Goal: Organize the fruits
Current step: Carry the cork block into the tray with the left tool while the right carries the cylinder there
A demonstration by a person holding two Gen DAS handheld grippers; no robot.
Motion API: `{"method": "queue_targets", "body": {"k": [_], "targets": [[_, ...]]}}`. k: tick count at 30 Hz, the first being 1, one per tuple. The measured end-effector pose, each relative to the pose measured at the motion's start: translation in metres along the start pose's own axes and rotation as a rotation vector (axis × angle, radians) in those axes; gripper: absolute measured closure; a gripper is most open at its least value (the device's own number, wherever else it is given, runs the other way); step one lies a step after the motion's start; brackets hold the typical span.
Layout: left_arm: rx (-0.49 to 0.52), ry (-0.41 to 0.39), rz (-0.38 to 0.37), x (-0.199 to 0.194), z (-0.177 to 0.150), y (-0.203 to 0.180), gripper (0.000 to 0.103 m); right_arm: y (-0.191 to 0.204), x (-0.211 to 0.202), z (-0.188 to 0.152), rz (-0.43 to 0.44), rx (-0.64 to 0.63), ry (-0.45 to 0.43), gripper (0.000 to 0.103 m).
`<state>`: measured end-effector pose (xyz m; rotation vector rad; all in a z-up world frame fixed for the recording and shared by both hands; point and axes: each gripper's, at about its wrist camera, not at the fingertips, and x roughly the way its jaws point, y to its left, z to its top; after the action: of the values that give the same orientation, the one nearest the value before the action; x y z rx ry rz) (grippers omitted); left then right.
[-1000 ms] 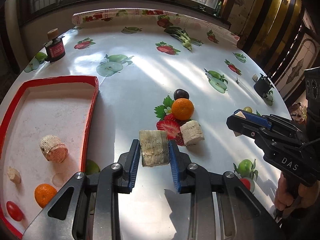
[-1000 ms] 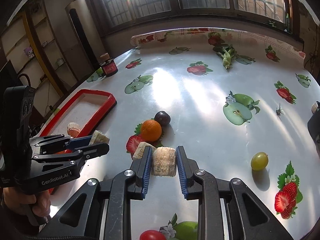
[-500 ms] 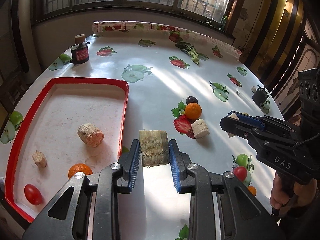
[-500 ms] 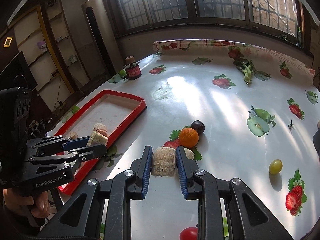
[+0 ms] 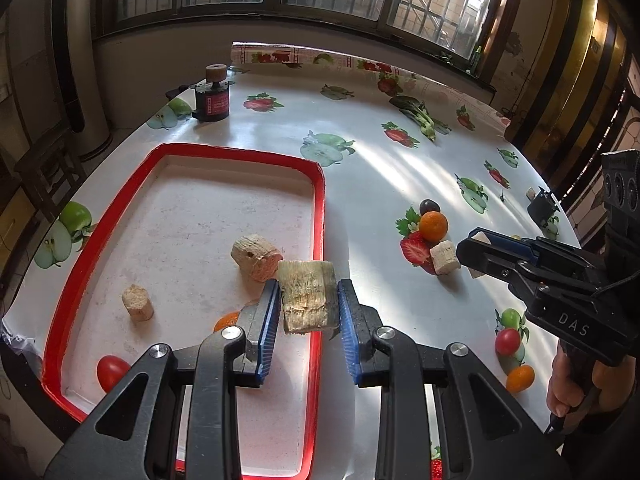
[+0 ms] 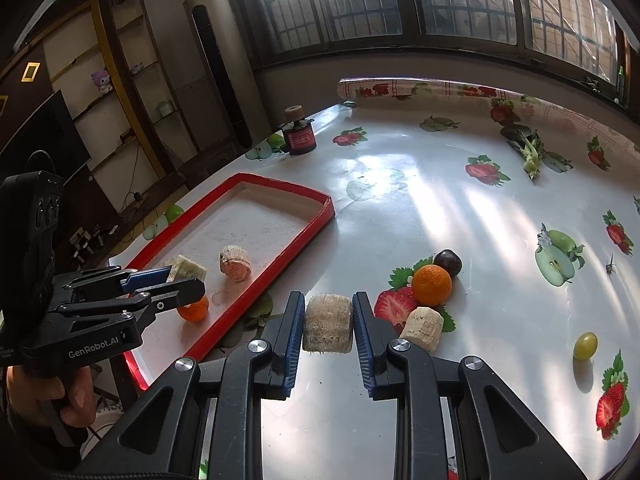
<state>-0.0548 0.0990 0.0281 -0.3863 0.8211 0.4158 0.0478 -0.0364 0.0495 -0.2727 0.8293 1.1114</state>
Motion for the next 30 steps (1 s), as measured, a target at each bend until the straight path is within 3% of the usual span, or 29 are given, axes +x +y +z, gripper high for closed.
{"method": "queue_targets", "body": {"k": [30], "targets": [[-0.114, 0.001, 0.112, 0.007, 0.018, 0.096, 0.077, 0.054, 0.072, 0.048, 0.077, -0.075, 0.061, 0.078]]}}
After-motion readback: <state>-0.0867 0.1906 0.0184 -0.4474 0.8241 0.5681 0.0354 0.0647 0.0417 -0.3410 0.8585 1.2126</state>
